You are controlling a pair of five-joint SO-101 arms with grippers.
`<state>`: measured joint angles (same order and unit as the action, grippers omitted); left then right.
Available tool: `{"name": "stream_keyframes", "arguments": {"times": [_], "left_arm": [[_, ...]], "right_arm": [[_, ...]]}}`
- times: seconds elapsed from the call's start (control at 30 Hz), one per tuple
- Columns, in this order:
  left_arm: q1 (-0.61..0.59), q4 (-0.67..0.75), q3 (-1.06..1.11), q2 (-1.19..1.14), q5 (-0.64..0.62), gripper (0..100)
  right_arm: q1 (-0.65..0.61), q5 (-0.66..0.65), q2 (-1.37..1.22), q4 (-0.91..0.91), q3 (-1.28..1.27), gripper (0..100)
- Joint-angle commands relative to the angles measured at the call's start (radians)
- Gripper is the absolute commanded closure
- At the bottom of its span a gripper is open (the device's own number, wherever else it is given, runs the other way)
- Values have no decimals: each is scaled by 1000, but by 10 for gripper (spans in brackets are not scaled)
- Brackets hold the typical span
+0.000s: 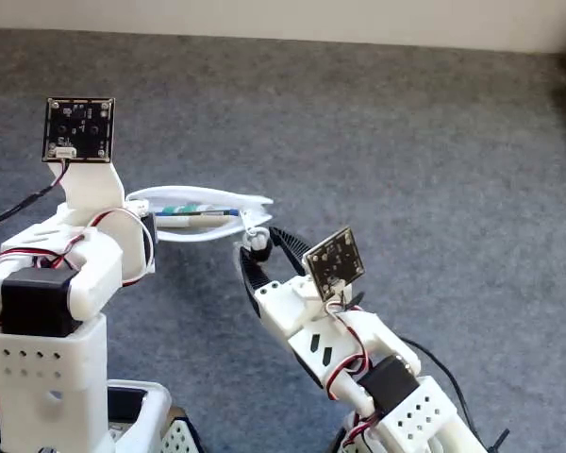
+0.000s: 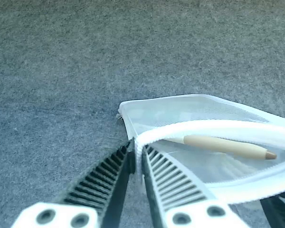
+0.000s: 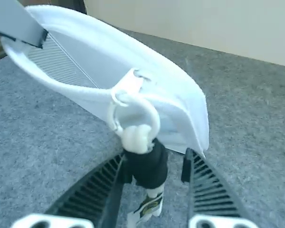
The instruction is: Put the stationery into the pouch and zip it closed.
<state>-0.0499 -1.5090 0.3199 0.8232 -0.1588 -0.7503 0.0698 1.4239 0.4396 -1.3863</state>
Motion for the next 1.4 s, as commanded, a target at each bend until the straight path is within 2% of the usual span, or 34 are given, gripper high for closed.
{"name": "stream_keyframes", "arguments": {"times": [0.0,0.13,0.3,0.43,0.6,0.83,1.0,1.17,1.27,1.37], "left_arm": [[-10,-2,5,1,9,993],[-10,-2,5,1,9,993],[-10,0,5,1,9,993],[-10,3,5,-1,9,993],[-10,5,5,-2,9,993],[-10,6,-4,1,12,991],[-5,31,-7,1,104,988],[1,78,-21,1,129,857],[58,109,-45,1,132,797],[145,130,-65,-4,196,790]], "right_arm": [[13,-14,22,-16,12,858],[13,-26,22,-16,15,929],[12,-157,27,-16,15,981],[8,-169,150,-8,5,995],[7,-170,314,154,-4,995],[7,-170,340,269,4,995],[5,-273,349,409,7,995],[5,-304,351,542,64,995],[4,-305,351,633,120,995],[4,-305,351,690,154,995]]}}
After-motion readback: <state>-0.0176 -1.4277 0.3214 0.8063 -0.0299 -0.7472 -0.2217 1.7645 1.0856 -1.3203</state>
